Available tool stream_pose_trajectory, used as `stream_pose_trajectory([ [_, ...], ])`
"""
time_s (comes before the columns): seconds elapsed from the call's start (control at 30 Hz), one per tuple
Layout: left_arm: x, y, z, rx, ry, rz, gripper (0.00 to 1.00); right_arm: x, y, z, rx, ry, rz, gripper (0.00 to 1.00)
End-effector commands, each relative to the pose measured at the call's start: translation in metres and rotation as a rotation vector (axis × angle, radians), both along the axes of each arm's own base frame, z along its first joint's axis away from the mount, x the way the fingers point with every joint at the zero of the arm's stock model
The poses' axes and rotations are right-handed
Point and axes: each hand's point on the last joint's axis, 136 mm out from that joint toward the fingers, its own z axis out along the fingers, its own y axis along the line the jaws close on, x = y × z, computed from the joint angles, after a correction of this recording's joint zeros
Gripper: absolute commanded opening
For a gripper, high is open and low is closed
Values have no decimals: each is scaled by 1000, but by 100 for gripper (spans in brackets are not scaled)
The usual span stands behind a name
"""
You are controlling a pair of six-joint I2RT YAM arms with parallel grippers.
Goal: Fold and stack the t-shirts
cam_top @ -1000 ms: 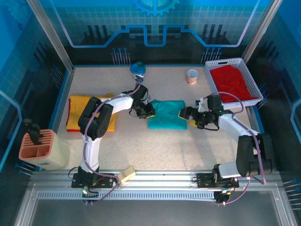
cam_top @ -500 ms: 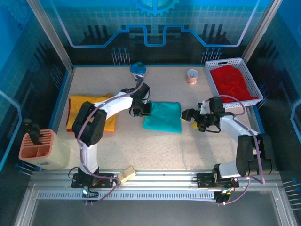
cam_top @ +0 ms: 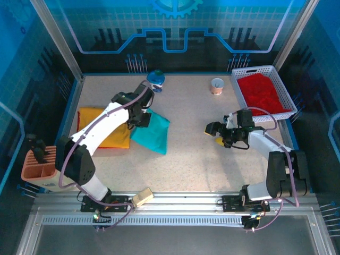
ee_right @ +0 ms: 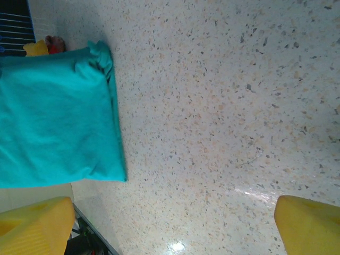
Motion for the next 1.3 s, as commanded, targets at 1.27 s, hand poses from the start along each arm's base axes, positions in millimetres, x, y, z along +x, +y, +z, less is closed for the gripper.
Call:
stream_pose_trajectory([
  [1.27,-11,131,93,7,-174,243,0,5,6,-8,59,50,-5,96],
])
